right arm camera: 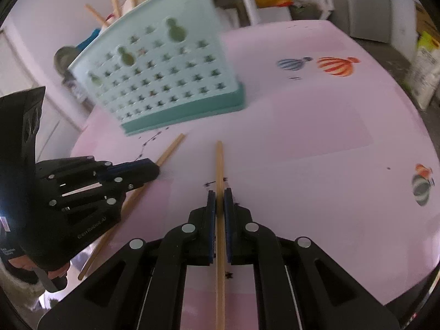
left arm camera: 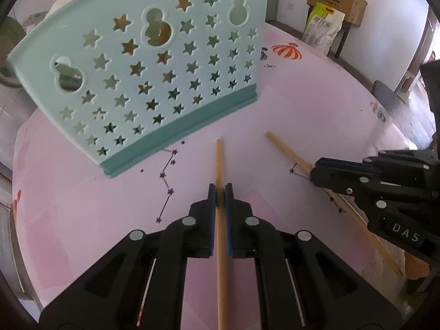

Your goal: Organize utensils

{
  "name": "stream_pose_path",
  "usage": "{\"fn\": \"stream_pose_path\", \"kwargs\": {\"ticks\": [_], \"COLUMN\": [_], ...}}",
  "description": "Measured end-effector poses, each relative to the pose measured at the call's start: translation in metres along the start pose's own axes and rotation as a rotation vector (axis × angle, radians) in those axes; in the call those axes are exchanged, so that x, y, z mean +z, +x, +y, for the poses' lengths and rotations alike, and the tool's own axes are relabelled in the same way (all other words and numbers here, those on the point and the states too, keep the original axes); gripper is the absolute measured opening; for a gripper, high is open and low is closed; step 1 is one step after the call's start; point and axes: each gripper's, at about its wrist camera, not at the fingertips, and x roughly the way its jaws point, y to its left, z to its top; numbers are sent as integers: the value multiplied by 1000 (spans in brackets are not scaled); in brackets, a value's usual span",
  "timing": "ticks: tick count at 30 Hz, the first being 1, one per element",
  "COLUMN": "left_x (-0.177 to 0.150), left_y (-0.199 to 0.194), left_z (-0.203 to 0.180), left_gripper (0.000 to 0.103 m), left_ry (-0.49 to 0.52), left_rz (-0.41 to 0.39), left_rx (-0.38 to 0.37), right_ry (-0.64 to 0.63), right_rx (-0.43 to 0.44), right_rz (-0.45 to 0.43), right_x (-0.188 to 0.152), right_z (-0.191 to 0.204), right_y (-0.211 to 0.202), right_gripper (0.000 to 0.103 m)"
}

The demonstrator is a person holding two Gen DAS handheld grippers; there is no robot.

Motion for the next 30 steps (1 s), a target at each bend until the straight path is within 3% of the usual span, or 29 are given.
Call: {"fn": "stream_pose_path", "kwargs": {"ticks": [4,10,19,23,27,30], "left_x": [-3,-6,1,1,3,3], "left_y": [-3,-5,3,6,8,8], "left_z": [-1,-5,-12,-13,-14,-14], "left_gripper": [5,5,5,5,5,5], "left_ry": [26,51,65,67,73,74], "left_rz": [-11,-22,-30,-33,-35,-36], "left_rx": [43,72,91,99,106,109], "right_ry": [-52,-94,-105,-99,-107,-81], "right_rx": [-25,-46,-69,-74,-106,-93], "right_rz": [22,27,11,9,4,6], "right_x": [7,13,16,19,18,20], "right_z": [11,19,18,17,17,11], "right_y": [6,10,12,14,14,13], "right_gripper": [8,21,21,19,8,7]}}
